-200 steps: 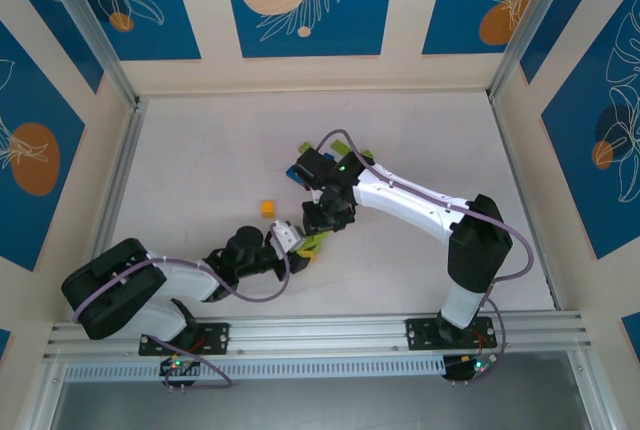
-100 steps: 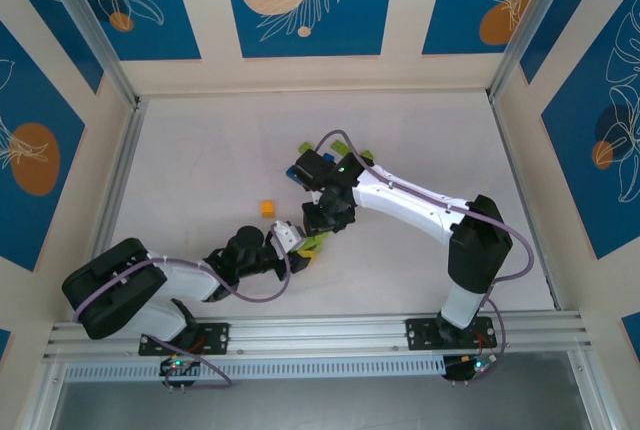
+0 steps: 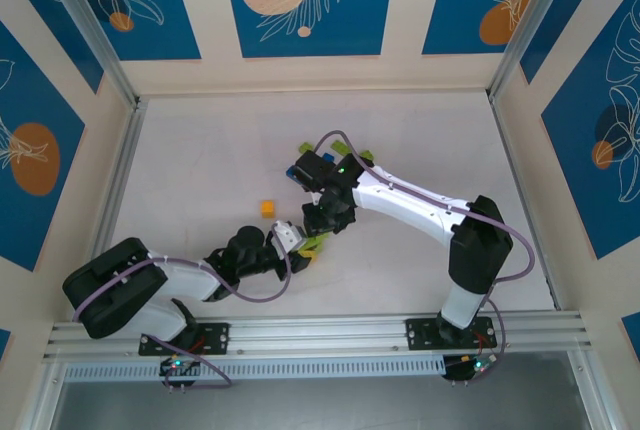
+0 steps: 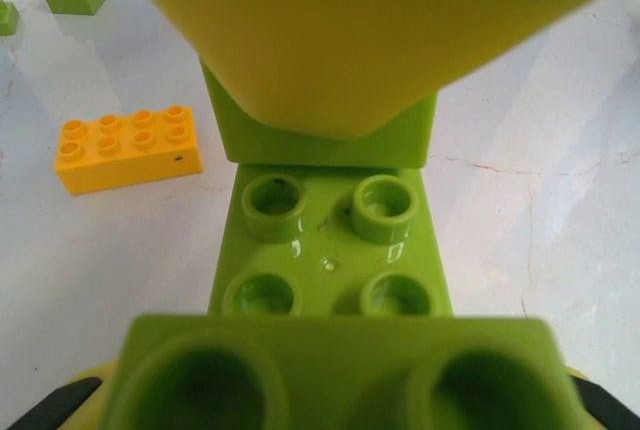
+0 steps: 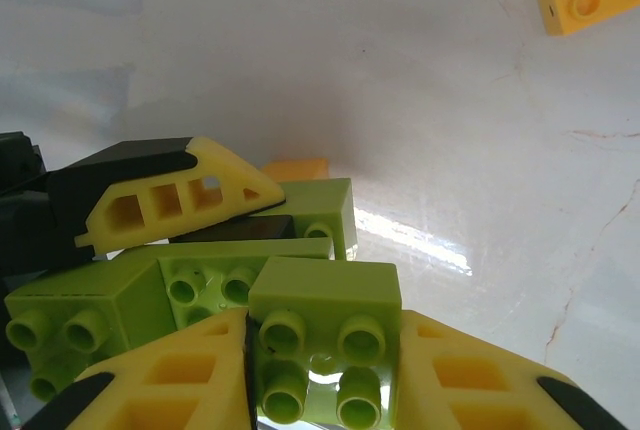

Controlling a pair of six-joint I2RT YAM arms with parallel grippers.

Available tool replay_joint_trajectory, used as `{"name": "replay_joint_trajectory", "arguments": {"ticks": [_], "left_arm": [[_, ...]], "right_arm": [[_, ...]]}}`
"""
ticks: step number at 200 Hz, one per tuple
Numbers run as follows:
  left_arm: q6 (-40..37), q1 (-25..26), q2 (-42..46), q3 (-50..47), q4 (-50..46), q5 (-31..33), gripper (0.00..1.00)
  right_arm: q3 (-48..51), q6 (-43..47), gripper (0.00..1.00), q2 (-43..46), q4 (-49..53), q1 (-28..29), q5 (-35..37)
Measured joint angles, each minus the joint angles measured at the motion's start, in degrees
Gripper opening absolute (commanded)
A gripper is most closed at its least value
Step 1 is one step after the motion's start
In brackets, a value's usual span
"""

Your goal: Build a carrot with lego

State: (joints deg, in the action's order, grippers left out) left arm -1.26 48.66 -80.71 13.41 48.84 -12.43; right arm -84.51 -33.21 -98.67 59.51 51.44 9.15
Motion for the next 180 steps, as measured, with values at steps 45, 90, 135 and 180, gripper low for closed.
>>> {"name": "replay_joint_trajectory", "arguments": {"ticks": [45, 90, 135, 180], "left_arm": [[-0.04, 0.02, -0.07, 0.15, -0.11, 0.00, 0.36], [0.00, 0.00, -0.07, 0.15, -0.15, 0.00, 0.37], [0.00, 0.00, -0.07, 0.15, -0.15, 0.00, 0.36], [0.00, 0.00, -0.07, 0.15, -0.17, 0.00, 0.36]], "right_arm": [[2.19, 2.25, 0.34, 2.12, -1.29, 0.11, 0.63], [3.54, 2.67, 0.34, 2.95, -2.29, 0.20, 0.72], [4.07, 2.62, 0.34, 3.23, -3.58, 0.20, 0.48], [4.07, 2.62, 0.34, 3.21, -3.54, 0.22, 0.48]]}}
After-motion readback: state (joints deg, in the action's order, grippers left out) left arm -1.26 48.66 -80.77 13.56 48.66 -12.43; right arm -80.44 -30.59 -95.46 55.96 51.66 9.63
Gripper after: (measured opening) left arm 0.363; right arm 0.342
